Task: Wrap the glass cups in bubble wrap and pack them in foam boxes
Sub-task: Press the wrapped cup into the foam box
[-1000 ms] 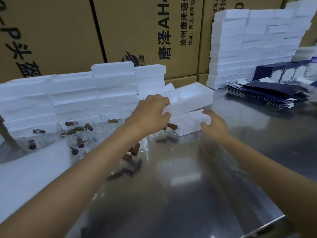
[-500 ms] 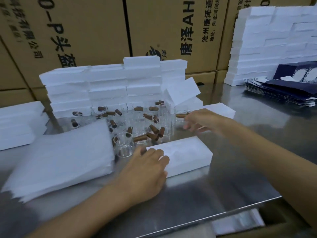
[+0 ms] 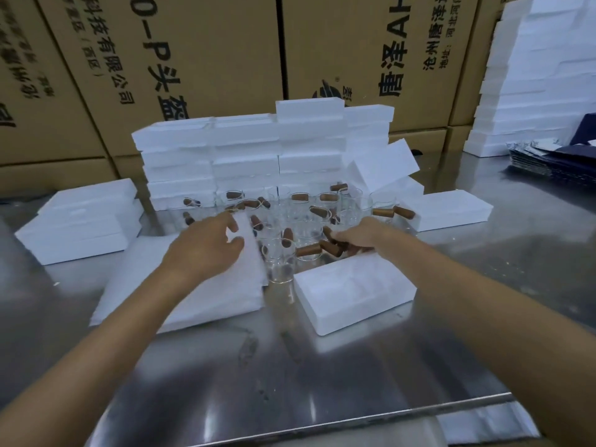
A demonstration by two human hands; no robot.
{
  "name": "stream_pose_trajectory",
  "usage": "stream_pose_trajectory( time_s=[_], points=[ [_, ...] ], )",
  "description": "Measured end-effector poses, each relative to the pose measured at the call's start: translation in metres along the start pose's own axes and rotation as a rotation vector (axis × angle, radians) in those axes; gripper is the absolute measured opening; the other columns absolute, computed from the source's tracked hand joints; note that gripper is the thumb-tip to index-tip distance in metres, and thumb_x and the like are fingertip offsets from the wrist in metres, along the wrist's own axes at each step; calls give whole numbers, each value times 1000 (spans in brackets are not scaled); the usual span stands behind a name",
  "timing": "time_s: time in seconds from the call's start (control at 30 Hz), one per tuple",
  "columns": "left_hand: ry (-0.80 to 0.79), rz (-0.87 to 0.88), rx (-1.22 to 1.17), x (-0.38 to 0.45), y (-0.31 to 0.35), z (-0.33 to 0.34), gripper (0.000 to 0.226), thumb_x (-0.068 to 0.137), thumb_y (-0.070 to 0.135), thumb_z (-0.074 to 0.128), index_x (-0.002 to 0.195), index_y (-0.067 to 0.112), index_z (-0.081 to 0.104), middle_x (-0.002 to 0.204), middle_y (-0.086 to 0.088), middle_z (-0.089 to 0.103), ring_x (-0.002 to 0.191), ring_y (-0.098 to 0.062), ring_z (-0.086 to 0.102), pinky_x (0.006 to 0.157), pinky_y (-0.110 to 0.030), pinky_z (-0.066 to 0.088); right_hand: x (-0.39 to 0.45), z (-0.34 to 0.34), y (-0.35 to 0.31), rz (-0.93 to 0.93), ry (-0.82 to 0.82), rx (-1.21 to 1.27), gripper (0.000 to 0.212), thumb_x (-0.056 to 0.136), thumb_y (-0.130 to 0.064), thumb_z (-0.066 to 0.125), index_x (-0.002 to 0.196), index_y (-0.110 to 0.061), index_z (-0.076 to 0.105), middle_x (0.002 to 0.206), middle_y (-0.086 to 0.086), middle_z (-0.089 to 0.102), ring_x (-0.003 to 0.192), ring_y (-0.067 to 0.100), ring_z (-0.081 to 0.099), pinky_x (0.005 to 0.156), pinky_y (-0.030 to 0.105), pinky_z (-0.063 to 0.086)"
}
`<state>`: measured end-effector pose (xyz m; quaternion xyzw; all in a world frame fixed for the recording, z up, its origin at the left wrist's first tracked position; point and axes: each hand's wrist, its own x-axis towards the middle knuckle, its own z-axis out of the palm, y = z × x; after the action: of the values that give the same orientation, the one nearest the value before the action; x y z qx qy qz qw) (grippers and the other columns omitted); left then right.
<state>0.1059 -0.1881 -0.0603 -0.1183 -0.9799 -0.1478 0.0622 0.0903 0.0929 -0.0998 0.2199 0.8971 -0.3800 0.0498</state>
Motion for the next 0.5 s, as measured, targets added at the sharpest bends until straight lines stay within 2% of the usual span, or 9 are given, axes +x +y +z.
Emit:
stream_pose_trajectory(
  time_s=[0.03, 0.1, 0.17, 0.23, 0.3, 0.37, 0.47, 0.5],
  points=[
    [-81, -55, -35, 7, -8, 2, 33, 96, 50, 55, 115, 23, 57, 115, -1, 61, 108, -25, 57, 88, -36, 47, -1, -1, 0, 16, -6, 47, 40, 87, -47, 71, 74, -11, 58, 64, 1, 65, 51, 9, 58, 52, 21, 41],
    [-141, -93, -128, 17, -18, 9, 38, 89, 59, 60, 98, 23, 57, 105, 1, 58, 99, -21, 57, 79, -33, 44, -1, -5, 1, 47, 5, 116, 33, 90, -34, 72, 71, -10, 59, 58, 0, 62, 48, 8, 55, 51, 19, 40],
    [-123, -81, -224, 21, -24, 16, 31, 89, 50, 66, 88, 20, 58, 94, 1, 59, 82, -17, 55, 69, -31, 42, -1, -10, 6, 78, 51, 151, 24, 90, -25, 70, 74, -9, 61, 59, 2, 61, 51, 11, 55, 50, 20, 41],
    [-58, -60, -335, 23, -29, 19, 18, 93, 30, 67, 85, 14, 63, 92, -4, 64, 75, -18, 56, 68, -31, 45, -2, -16, 13, 93, 105, 156, 20, 88, -25, 68, 78, -9, 62, 64, 4, 62, 55, 13, 56, 49, 20, 43],
    [8, -43, -441, 22, -33, 17, 12, 93, 20, 67, 84, 12, 69, 90, -1, 68, 77, -14, 59, 71, -28, 45, -3, -24, 19, 64, 133, 118, 19, 85, -25, 67, 73, -11, 64, 69, 4, 65, 61, 16, 59, 58, 22, 48],
    [47, -50, -522, 19, -34, 13, 12, 93, 19, 68, 83, 17, 72, 87, 9, 68, 76, -2, 56, 67, -22, 41, -6, -32, 23, 27, 180, 42, 20, 82, -23, 64, 65, -13, 60, 69, 4, 63, 63, 18, 57, 62, 27, 44],
    [92, -90, -627, 14, -33, 7, 9, 92, 23, 70, 84, 24, 73, 90, 12, 68, 78, -1, 56, 70, -22, 41, -12, -48, 18, 14, 262, -22, 19, 80, -24, 62, 65, -12, 62, 71, 4, 68, 72, 23, 62, 79, 34, 47],
    [102, -95, -667, 13, -31, 4, 7, 92, 23, 71, 85, 24, 73, 91, 12, 69, 79, -1, 58, 72, -22, 41, -15, -53, 14, -4, 273, 12, 23, 84, -27, 63, 69, -10, 67, 76, 3, 72, 75, 22, 63, 79, 34, 49]
  ],
)
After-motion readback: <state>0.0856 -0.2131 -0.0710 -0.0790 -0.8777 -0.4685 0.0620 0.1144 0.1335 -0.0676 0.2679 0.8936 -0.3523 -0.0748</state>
